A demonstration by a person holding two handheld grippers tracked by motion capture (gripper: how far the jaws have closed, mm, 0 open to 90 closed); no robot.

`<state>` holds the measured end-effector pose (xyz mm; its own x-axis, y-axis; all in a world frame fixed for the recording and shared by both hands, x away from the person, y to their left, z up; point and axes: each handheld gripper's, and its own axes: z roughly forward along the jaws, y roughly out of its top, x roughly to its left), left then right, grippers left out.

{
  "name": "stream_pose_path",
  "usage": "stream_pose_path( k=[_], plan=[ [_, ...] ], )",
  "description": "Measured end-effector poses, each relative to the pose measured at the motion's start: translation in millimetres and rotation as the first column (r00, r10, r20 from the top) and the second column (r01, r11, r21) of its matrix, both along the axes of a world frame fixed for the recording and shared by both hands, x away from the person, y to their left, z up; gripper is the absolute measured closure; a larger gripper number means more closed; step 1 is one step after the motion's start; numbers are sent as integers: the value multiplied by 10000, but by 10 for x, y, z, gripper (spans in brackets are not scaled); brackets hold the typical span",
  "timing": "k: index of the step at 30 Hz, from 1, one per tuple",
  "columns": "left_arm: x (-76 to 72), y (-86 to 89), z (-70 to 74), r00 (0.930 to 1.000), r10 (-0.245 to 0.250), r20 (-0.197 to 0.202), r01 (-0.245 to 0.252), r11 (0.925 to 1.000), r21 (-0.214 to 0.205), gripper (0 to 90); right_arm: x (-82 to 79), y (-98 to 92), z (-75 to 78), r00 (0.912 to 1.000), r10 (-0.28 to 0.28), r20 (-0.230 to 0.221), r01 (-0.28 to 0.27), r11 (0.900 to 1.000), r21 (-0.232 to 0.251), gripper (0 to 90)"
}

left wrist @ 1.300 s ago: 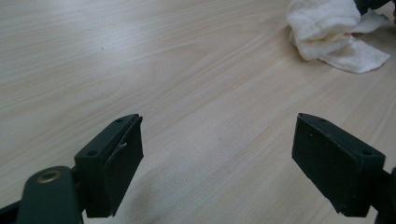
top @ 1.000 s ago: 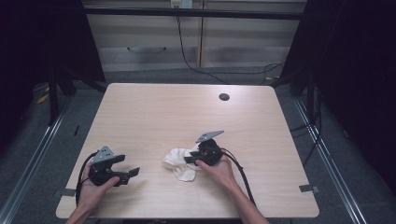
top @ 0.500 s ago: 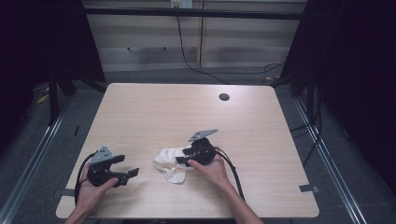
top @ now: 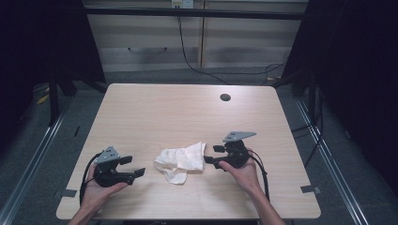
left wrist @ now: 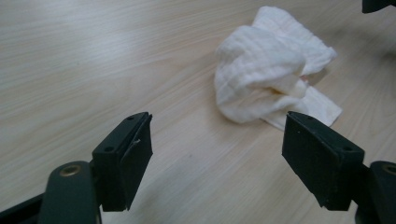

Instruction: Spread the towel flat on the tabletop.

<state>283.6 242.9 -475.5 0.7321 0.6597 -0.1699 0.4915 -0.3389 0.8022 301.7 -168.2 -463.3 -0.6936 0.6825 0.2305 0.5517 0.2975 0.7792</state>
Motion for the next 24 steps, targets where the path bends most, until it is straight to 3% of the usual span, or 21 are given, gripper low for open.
stream_pose_path(
  k=[2,6,9,10,13,16,17,18,19,20,21,24],
  plan=[
    [1,-88,38,9994,-311,130,310,9995,85,265,-31,-82,8,9999,-103,-22,103,9999,-1,368],
    [18,-222,123,9971,-676,354,675,9977,52,380,-97,-194,37,9998,-209,72,210,9997,-147,367],
    [35,-357,182,9938,-915,628,897,9955,321,382,-132,-256,24,9994,-333,87,334,9994,-110,362],
    [77,-472,203,9905,-1301,440,1291,9913,248,395,-140,-288,7,9993,-351,101,351,9994,-37,355],
    [105,-607,212,9859,-1642,329,1634,9862,263,414,-143,-301,-8,9994,-342,64,342,9994,78,352],
    [117,-831,206,9712,-2377,164,2378,9713,-33,454,-160,-296,-27,9994,-344,46,343,9993,141,352],
    [117,-831,206,9712,-2377,164,2378,9713,-33,481,-162,-301,-29,9994,-336,31,335,9992,198,351],
    [93,-913,164,9644,-2640,180,2643,9642,-214,509,-159,-304,-30,9994,-347,13,347,9993,154,351],
    [93,-913,164,9644,-2640,180,2643,9642,-214,532,-159,-304,-30,9994,-347,13,347,9993,154,351],
    [50,-977,103,9538,-3001,156,3001,9539,10,585,-159,-321,-30,9991,-425,28,424,9989,198,350],
    [29,-1003,74,9510,-3086,170,3083,9511,183,637,-161,-330,-29,9991,-435,20,434,9988,214,350],
    [13,-1037,24,9530,-3028,-47,3028,9525,319,686,-161,-345,-30,9987,-511,28,511,9985,221,351]
  ],
)
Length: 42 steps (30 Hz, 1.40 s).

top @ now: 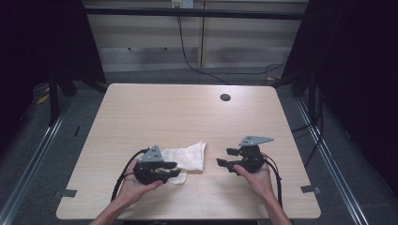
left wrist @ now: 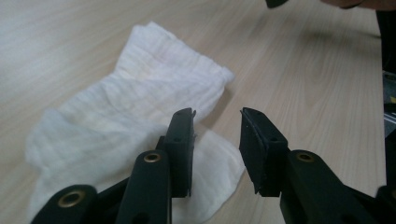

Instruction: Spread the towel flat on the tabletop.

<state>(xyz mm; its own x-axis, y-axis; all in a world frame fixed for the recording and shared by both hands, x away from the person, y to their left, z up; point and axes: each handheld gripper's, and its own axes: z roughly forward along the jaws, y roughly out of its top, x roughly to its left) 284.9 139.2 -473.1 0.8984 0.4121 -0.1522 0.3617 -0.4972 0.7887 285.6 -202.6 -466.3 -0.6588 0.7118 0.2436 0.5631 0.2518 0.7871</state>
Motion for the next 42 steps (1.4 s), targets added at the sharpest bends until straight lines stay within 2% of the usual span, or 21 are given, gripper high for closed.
stream_pose_path(
  k=[3,9,10,16,18,20,24,26,29,30,31,32,33,38,40,41,42],
  plan=[
    [21,-32,-77,9996,-293,-25,294,9990,340,700,18,-16,-13,10000,-55,-43,55,9999,86,349],
    [41,-66,-159,9978,-545,-375,557,9979,327,682,20,-11,-27,9999,-62,-83,63,10000,35,348],
    [26,-85,-191,9955,-796,-511,818,9958,422,684,24,-17,-30,9999,-97,-105,97,9999,60,349],
    [-11,-185,-241,9936,-1001,-525,1035,9924,671,694,29,-10,-41,9999,-58,-115,58,10000,28,349],
    [-11,-202,-246,9931,-1045,-525,1082,9914,741,671,29,1,-47,9999,-23,-132,22,10000,-36,350],
    [-14,-222,-265,9937,-1005,-499,1043,9913,805,659,35,5,-56,9998,-14,-186,13,10000,-50,350],
    [-70,-244,-278,9955,-932,-161,943,9904,1014,651,41,11,-63,9998,52,-199,-53,10000,-68,349],
    [-78,-243,-282,9960,-886,-119,894,9911,983,658,40,9,-63,9997,88,-225,-90,9999,-75,349],
    [-78,-242,-283,9966,-819,79,805,9906,1103,711,42,8,-64,9997,95,-240,-97,9999,-76,349],
    [-79,-246,-284,9970,-732,244,698,9904,1192,771,40,10,-64,9996,99,-249,-100,9999,-56,348],
    [-79,-246,-284,9970,-732,244,698,9904,1192,815,40,10,-64,9996,99,-249,-100,9999,-56,348],
    [-78,-249,-284,9980,-585,245,552,9913,1196,815,39,12,-64,9996,98,-255,-99,9999,-68,349],
    [-72,-244,-281,9977,-646,200,619,9912,1171,864,39,14,-65,9996,86,-284,-88,9999,-76,348],
    [-65,-213,-230,9977,-675,63,667,9941,854,876,43,0,-64,9994,30,-346,-32,10000,-59,349],
    [-64,-171,-130,9984,-571,42,569,9977,357,876,48,-18,-55,9996,-31,-280,31,10000,-28,349],
    [-64,-171,-130,9984,-571,42,569,9977,357,877,48,-18,-55,9996,-31,-280,31,10000,-28,349],
    [-67,-153,-72,9986,-504,160,501,9986,180,876,47,-24,-48,9996,-64,-282,64,10000,4,348]
  ],
)
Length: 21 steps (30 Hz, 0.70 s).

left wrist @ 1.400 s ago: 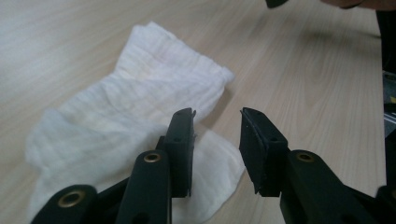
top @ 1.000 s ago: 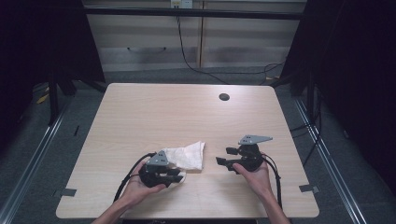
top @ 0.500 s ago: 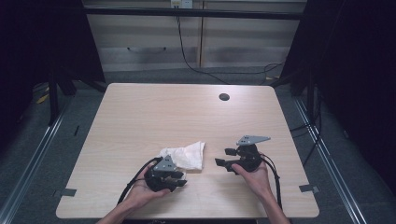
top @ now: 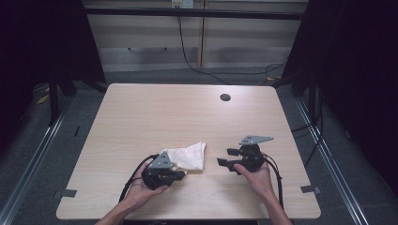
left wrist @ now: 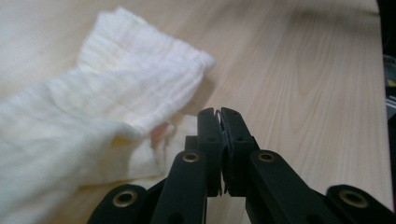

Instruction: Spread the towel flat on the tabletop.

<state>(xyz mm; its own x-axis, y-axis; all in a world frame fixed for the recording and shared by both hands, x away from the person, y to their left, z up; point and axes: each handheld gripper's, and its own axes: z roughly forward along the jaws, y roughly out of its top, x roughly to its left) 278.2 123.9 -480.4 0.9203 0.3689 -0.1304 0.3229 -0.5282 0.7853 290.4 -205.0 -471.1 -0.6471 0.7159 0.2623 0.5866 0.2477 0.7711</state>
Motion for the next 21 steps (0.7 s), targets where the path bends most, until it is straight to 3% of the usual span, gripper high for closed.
stream_pose_path(
  k=[1,3,10,11,12,15,21],
  plan=[
    [6,20,43,10000,38,48,-38,10000,-73,876,0,0,0,10000,0,0,0,10000,0,348],
    [44,125,225,9990,390,203,-373,9964,-764,876,5,-3,4,10000,-33,22,34,9999,-109,348],
    [136,235,453,9951,845,507,-769,9877,-1361,878,24,-36,13,9999,-148,15,148,9999,-57,347],
    [157,253,523,9938,966,555,-860,9818,-1692,878,22,-35,16,9999,-150,12,150,9999,-56,348],
    [157,253,523,9938,966,555,-860,9818,-1692,878,20,-34,19,9999,-127,30,128,9999,-71,348],
    [194,285,657,9899,1245,682,-1074,9710,-2136,879,18,-42,24,9999,-125,63,125,9999,-77,348],
    [238,349,933,9823,1485,1145,-1162,9613,-2496,879,10,-50,35,9998,-146,96,146,9999,-46,347]
  ],
)
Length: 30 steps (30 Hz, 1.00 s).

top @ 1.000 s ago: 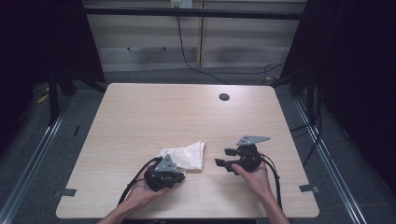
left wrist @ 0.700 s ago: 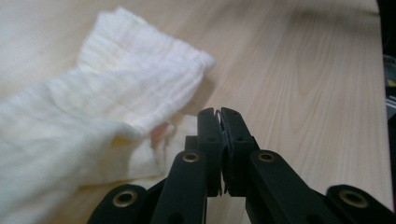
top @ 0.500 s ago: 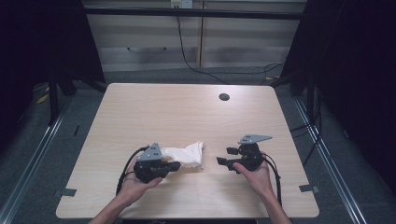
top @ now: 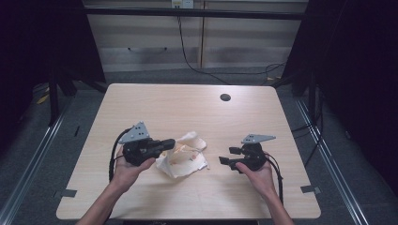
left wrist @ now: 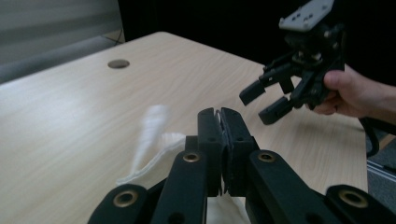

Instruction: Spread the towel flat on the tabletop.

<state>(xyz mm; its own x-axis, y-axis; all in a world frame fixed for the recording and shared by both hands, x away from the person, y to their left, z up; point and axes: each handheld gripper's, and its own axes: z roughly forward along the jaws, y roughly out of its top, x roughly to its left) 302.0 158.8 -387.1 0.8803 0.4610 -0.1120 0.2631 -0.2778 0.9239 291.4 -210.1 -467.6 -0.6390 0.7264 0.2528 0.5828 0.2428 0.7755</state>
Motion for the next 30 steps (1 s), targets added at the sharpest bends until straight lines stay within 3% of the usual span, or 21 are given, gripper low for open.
stream_pose_path(
  k=[2,5,10,11,12,15,16,20,23,28,29,30],
  plan=[
    [-5,73,94,9996,105,254,-104,9999,-37,878,-3,-12,9,10000,-33,0,33,10000,11,348],
    [-18,159,147,9991,248,335,-242,9995,-191,878,1,-17,6,10000,-54,10,54,10000,11,347],
    [-3,449,142,9956,862,361,-850,9959,-322,878,-5,-2,9,10000,-37,33,37,10000,1,348],
    [23,591,87,9912,1286,313,-1276,9913,-323,878,-3,2,5,10000,-45,-16,45,10000,-3,348],
    [23,591,87,9912,1286,313,-1276,9913,-323,878,-3,2,5,10000,-45,-16,45,10000,-3,348],
    [77,812,-82,9812,1930,42,-1929,9812,-92,878,10,22,-12,10000,16,-26,-16,10000,-26,348],
    [77,812,-82,9812,1930,42,-1929,9812,-92,878,10,22,-12,10000,16,-26,-16,10000,-26,348],
    [128,954,-320,9721,2301,-446,-2293,9731,235,878,26,58,-27,9999,79,-69,-79,9999,-85,348],
    [142,942,-479,9708,2270,-779,-2228,9731,589,878,52,101,-37,9998,191,-71,-193,9997,-170,354],
    [157,862,-578,9720,2190,-847,-2109,9729,952,878,157,182,-17,9985,539,87,-536,9980,-344,432],
    [168,856,-602,9720,2202,-822,-2112,9717,1061,878,157,182,-17,9985,539,87,-536,9980,-344,432],
    [194,852,-668,9669,2381,-918,-2256,9657,1283,877,221,219,-2,9978,628,203,-623,9977,-271,474]
  ],
)
